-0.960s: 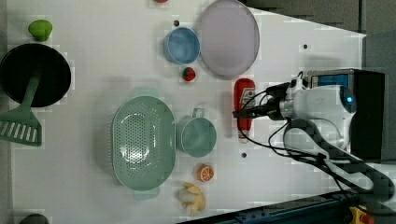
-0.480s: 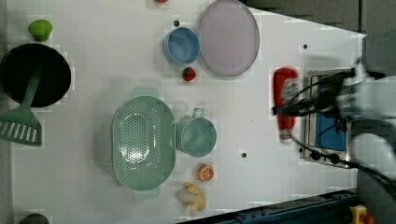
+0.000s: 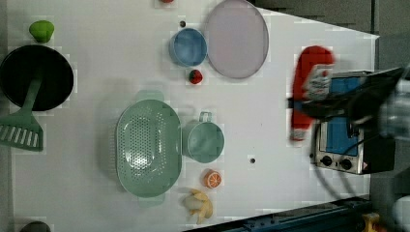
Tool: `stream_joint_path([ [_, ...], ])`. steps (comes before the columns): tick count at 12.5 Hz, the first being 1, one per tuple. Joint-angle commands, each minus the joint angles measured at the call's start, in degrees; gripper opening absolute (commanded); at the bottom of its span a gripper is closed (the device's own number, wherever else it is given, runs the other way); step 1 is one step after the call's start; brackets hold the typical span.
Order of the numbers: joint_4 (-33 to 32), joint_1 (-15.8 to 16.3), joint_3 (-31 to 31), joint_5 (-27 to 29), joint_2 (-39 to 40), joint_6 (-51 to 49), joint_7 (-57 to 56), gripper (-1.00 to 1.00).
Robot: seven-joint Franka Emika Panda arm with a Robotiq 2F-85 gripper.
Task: Pick Ketchup from the table and place it in strainer.
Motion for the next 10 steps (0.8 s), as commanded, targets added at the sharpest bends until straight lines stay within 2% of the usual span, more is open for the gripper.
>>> stream_joint_path([
  [1,-1.0,3.2,7.7,0.0,7.2,-0.5,21.5,0.21],
  [5,-0.9,4.3,15.3,-0.3,15.3,9.6,36.2,0.21],
  [10,-0.9,7.2,16.4,-4.3,26.4,19.9,41.9,0.21],
])
